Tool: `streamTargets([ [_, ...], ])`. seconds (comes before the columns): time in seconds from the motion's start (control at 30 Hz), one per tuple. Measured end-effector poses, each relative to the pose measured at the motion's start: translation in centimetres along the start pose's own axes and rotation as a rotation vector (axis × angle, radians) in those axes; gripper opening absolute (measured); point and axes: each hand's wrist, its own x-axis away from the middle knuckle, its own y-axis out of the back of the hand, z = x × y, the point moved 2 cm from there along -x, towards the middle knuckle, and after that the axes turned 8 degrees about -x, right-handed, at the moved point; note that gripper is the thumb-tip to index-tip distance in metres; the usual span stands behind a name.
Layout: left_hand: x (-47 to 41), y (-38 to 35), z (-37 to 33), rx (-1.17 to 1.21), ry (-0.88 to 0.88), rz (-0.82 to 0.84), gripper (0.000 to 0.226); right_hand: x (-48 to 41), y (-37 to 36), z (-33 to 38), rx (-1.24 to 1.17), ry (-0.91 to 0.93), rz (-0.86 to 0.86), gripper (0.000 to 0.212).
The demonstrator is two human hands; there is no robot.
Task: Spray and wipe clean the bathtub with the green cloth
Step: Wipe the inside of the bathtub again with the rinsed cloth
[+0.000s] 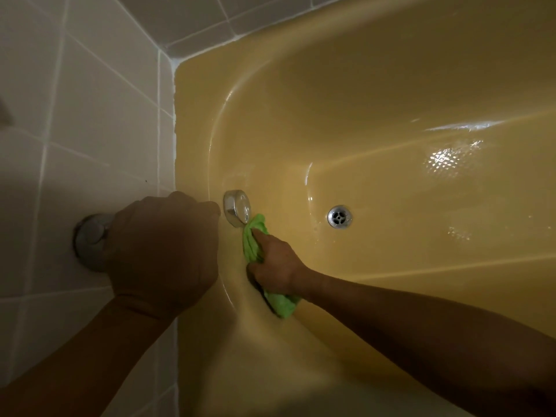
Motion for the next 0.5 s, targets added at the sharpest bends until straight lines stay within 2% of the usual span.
streamTargets([
  [0.13,0.1,0.1,0.1,0.026,0.005,0.009,0.036,2.9,0.6,1.4,-0.009,0.103,-0.062,0.075],
  [0.23,0.1,0.0,0.1,0.031,-0.003,0.006,0.036,4.5,0.6,3.0,0.020,0.266,-0.186,0.072],
  [0.33,0.2,0.0,0.2,0.016,-0.006,-0.005,0.038,3.4,0.1,5.0,0.084,0.405,-0.192,0.071],
  [0.5,0.2,0.0,0.2,0.014,-0.008,0.001,0.037,0.8,0.0,4.1,0.187,0.391,-0.202,0.081],
])
